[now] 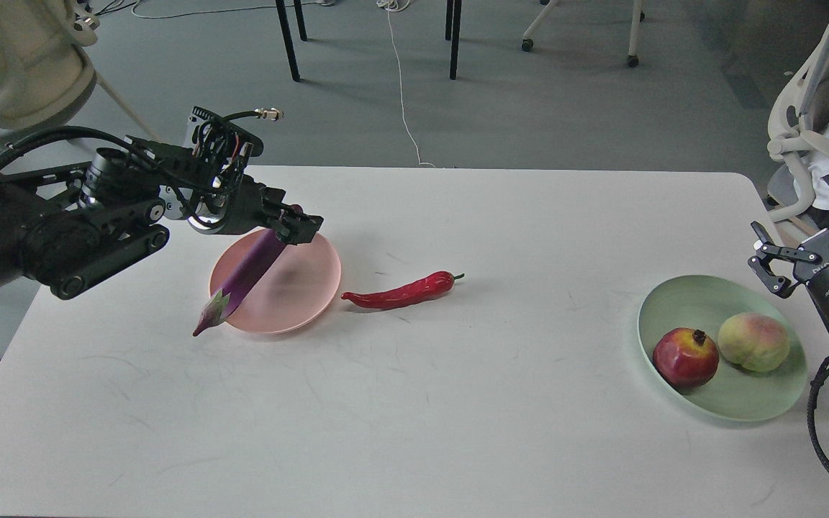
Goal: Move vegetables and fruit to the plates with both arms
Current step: 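Reach the left gripper to the red chili pepper and grasp it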
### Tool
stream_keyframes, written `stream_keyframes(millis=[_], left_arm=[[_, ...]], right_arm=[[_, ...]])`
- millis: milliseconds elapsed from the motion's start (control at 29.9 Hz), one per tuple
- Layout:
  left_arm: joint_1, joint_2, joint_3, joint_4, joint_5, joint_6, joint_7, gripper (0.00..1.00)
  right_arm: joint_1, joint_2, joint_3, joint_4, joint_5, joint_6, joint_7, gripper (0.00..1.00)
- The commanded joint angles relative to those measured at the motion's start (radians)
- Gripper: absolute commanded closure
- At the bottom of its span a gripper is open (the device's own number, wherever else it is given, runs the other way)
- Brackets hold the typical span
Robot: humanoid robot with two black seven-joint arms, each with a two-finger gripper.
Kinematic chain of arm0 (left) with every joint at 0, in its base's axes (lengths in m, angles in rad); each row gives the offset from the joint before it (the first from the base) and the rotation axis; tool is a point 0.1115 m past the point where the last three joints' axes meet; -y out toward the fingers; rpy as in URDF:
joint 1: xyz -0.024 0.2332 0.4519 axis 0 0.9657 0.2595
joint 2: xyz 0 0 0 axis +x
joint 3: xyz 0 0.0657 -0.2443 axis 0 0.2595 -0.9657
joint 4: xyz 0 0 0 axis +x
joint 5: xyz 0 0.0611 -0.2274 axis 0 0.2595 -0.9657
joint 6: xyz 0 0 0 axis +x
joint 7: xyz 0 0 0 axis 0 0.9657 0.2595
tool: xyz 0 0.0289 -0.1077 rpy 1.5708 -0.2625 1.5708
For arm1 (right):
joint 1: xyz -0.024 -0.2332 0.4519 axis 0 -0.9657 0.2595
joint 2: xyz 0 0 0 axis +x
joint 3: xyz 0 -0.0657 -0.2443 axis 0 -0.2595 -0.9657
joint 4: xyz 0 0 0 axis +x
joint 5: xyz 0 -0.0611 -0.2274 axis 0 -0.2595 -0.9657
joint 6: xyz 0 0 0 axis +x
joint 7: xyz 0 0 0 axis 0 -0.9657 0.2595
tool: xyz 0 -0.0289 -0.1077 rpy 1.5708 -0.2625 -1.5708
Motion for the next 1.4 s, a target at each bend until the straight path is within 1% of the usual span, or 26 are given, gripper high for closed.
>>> stream_keyframes(millis=[0,167,301,401,501,635,768,935,1069,1169,1202,1269,1369], left_arm=[[-0.031,-0.086,0.003,-0.019,0.004,0.001,0.004,0.22],[-0.032,-0.201,0.018,-0.014,0.034,0.000,0.010,0.24],[-0.022,-0.263,0.125,0.009,0.111,0.012,0.010,0.25],[-0.016,-0.306,0.173,0.044,0.137,0.014,-0.002,0.27],[-0.016,-0.352,0.174,0.073,0.139,0.015,-0.001,0.27],[-0.018,-0.401,0.176,0.165,0.139,0.044,-0.005,0.27],[-0.012,-0.422,0.177,0.208,0.139,0.058,-0.025,0.31],[0.014,-0.436,0.182,0.228,0.142,0.058,-0.024,0.35],[0.044,-0.459,0.234,0.296,0.139,0.072,-0.016,0.35],[0.053,-0.462,0.239,0.302,0.137,0.089,-0.008,0.36],[0.051,-0.462,0.239,0.302,0.136,0.089,-0.008,0.37],[0.053,-0.462,0.240,0.303,0.136,0.089,-0.008,0.46],[0.054,-0.462,0.240,0.303,0.136,0.087,-0.011,0.57]], right_arm=[[-0.002,-0.003,0.000,0.000,0.000,0.000,0.000,0.01],[-0.002,-0.007,0.006,-0.002,0.000,0.000,0.000,0.01],[-0.003,-0.009,0.006,-0.002,0.000,0.000,0.000,0.01],[-0.009,-0.009,0.006,-0.003,0.000,0.000,0.000,0.01],[-0.011,0.000,0.006,-0.008,0.000,0.000,0.000,0.01],[-0.011,0.000,0.018,-0.005,0.000,0.000,0.000,0.01],[-0.011,0.000,0.032,-0.005,0.000,0.000,0.000,0.01],[-0.011,-0.001,0.032,-0.006,0.000,0.000,0.000,0.01],[-0.011,0.000,0.032,-0.006,0.000,0.000,0.000,0.01],[-0.012,0.002,0.029,-0.008,0.000,0.000,0.000,0.01],[-0.012,0.002,0.027,-0.008,0.000,0.000,0.000,0.01],[-0.012,0.002,0.026,-0.006,0.000,0.000,0.000,0.01],[-0.012,0.002,0.031,-0.006,0.000,0.000,0.000,0.01]])
